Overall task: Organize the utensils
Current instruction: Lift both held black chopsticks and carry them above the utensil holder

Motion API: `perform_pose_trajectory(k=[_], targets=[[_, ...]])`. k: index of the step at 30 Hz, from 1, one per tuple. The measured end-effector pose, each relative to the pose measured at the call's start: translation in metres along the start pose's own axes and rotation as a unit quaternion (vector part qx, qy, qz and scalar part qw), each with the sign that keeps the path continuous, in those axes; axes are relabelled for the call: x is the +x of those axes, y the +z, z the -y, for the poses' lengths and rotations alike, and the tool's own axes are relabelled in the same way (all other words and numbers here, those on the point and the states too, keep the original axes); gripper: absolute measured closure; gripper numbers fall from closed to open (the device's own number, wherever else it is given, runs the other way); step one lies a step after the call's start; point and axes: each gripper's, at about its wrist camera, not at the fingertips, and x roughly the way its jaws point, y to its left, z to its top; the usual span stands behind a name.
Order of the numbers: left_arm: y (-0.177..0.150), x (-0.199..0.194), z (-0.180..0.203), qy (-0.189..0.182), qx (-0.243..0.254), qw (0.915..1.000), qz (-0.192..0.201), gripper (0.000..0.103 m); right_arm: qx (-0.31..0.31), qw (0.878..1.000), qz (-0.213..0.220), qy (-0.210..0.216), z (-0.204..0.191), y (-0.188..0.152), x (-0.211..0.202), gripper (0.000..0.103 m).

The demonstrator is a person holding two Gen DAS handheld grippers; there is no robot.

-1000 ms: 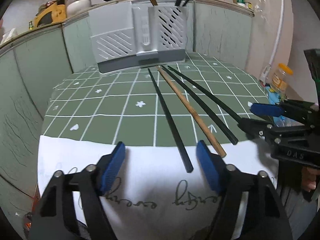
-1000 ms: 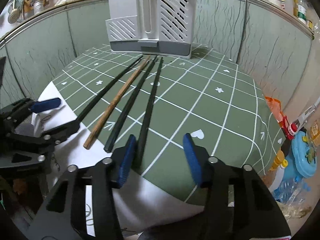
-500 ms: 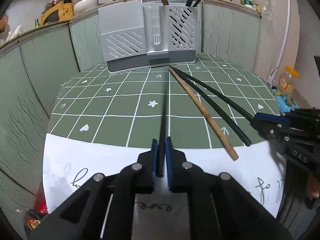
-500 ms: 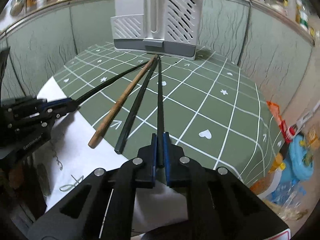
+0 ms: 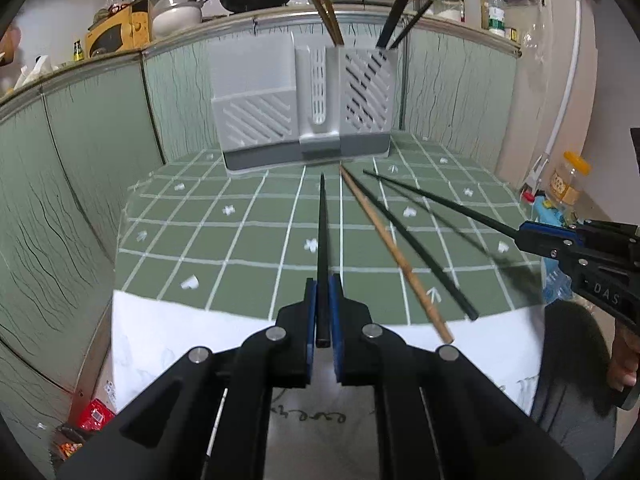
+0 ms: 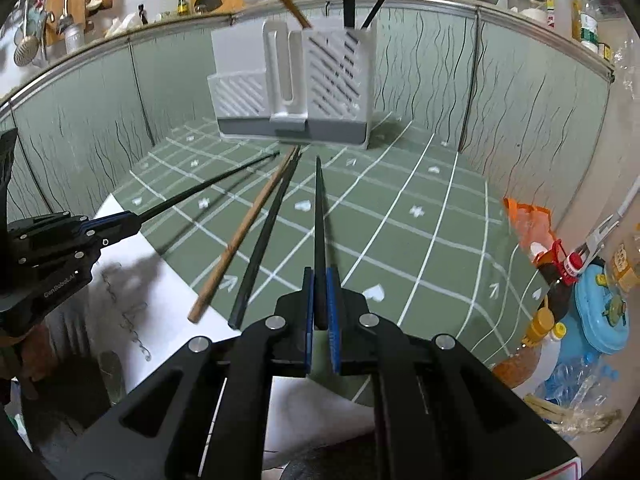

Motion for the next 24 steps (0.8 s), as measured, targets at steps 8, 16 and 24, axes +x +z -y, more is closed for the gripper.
perform_pose_trajectory(k=[8,16,24], targets=[[0.031,-0.027,-0.002,-0.004,0.006,0.9996,0.026,0.095,0.012,0.999,0.029,0.013,0.007,0.030,-0.030,0.097],[0.062,-0.047,-0.014,-0.005,-0.007,0.9987,0.049,0.095,0.009,0.997,0.070,0.016,0.009,0.071,-0.058,0.097],[0.098,-0.062,-0.025,-0.017,-0.010,0.9976,0.066,0.095,-0.001,0.995,0.099,0.017,0.011,0.106,-0.076,0.097]])
